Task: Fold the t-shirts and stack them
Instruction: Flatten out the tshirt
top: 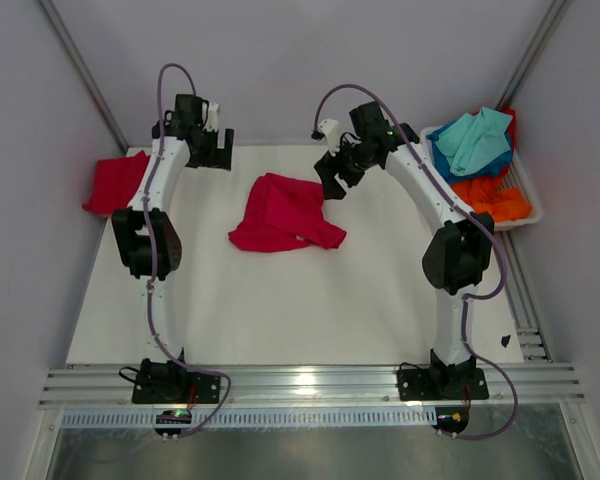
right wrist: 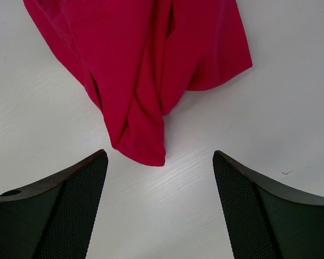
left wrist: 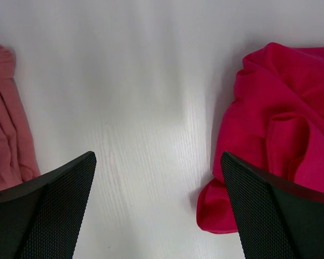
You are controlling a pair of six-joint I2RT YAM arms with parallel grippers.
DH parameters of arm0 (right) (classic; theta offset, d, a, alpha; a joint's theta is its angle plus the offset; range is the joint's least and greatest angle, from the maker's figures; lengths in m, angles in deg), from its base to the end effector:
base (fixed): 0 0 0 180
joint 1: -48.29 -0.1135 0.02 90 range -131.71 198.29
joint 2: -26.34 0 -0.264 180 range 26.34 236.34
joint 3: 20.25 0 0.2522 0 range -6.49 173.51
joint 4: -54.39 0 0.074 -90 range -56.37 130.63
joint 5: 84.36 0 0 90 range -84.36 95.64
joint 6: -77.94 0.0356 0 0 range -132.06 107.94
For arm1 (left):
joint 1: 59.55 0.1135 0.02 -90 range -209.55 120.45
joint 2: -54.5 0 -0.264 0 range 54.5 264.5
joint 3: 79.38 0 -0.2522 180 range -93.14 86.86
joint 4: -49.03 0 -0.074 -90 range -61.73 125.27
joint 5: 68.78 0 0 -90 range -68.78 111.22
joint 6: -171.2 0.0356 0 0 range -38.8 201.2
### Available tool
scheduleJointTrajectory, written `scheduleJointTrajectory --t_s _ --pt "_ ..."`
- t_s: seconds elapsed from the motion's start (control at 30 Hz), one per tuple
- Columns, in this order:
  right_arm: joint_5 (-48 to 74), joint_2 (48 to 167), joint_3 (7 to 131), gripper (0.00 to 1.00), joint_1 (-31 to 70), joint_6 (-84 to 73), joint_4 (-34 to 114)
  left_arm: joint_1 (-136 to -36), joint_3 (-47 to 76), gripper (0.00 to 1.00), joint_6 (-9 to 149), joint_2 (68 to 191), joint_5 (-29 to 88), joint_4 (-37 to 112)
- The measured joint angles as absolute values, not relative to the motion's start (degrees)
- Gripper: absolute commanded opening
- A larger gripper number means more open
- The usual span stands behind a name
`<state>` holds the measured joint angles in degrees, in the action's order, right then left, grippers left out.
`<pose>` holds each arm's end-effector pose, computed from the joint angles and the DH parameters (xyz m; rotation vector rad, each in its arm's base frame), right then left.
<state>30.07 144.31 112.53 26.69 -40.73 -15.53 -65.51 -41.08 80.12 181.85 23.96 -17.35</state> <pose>0.4116 0.1788 0.3238 -1.2008 2.1639 0.4856 0.4891 -0.0528 0.2995 0.1260 2.4776 -0.1116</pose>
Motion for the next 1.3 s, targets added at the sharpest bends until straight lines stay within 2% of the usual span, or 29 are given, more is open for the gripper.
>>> scheduleJointTrajectory --t_s 0.27,0.47,0.67,1.1,1.3 --pt "31.44 145.88 112.53 0.83 21.55 -42.98 -11.94 -65.18 -41.36 0.99 81.50 182.44 36.09 -21.48" --pt "29.32 152.79 112.60 0.82 20.37 -42.19 -6.02 -65.22 -42.43 0.99 84.08 183.97 45.03 -26.71" --pt "27.01 158.71 112.31 0.82 20.83 -41.69 -3.97 -65.20 -42.43 0.98 86.39 184.10 47.89 -30.71" --pt "26.99 158.91 114.06 0.82 20.02 -40.14 -3.29 -65.20 -41.82 0.97 89.58 184.10 49.09 -34.92" --pt "29.59 157.64 115.24 0.77 19.06 -40.66 -6.28 -65.20 -41.23 0.96 88.97 184.10 50.06 -34.79"
